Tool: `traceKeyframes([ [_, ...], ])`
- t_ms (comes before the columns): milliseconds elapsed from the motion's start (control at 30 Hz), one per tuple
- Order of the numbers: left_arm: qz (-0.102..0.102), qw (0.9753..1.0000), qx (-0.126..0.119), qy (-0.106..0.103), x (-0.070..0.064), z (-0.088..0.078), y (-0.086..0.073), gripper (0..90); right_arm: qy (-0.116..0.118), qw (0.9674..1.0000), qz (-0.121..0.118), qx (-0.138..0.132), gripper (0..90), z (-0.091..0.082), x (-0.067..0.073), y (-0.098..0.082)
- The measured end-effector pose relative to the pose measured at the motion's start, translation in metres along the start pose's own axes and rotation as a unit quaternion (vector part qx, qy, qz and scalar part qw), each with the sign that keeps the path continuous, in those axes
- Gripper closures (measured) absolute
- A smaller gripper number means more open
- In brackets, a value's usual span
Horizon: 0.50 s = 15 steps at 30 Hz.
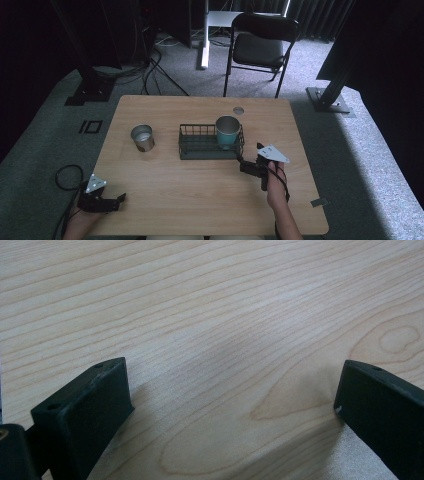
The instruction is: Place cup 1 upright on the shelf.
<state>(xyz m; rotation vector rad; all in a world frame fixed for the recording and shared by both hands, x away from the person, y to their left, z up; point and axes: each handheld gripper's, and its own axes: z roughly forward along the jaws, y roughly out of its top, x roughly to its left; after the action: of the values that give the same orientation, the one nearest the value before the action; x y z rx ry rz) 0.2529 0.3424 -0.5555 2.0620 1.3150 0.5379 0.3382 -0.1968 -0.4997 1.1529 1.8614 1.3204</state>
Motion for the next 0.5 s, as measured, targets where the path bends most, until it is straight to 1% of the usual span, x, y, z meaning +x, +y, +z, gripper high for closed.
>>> traceKeyframes([
  [67, 0.0, 1.0, 0.0, 0.0, 0.0, 0.0, 0.0, 2.3, 0.001, 1.0, 0.006, 0.004, 10.9, -0.003, -0.004, -0.003],
  [167, 0.0, 1.0, 0.0, 0.0, 0.0, 0.0, 0.0, 2.3, -0.004, 0.9999, 0.006, 0.01, 10.9, -0.007, -0.01, -0.006],
  [233, 0.0, 1.0, 0.0, 0.0, 0.0, 0.0, 0.0, 2.3, -0.003, 0.9998, 0.007, 0.018, 10.9, -0.009, -0.014, -0.009],
  [400, 0.0, 1.0, 0.0, 0.0, 0.0, 0.0, 0.0, 2.3, 0.002, 0.9995, 0.005, 0.032, 10.9, -0.015, -0.023, -0.021],
  [500, 0.0, 1.0, 0.0, 0.0, 0.0, 0.0, 0.0, 2.3, 0.009, 0.9991, 0.0, 0.042, 10.9, -0.019, -0.029, -0.026],
])
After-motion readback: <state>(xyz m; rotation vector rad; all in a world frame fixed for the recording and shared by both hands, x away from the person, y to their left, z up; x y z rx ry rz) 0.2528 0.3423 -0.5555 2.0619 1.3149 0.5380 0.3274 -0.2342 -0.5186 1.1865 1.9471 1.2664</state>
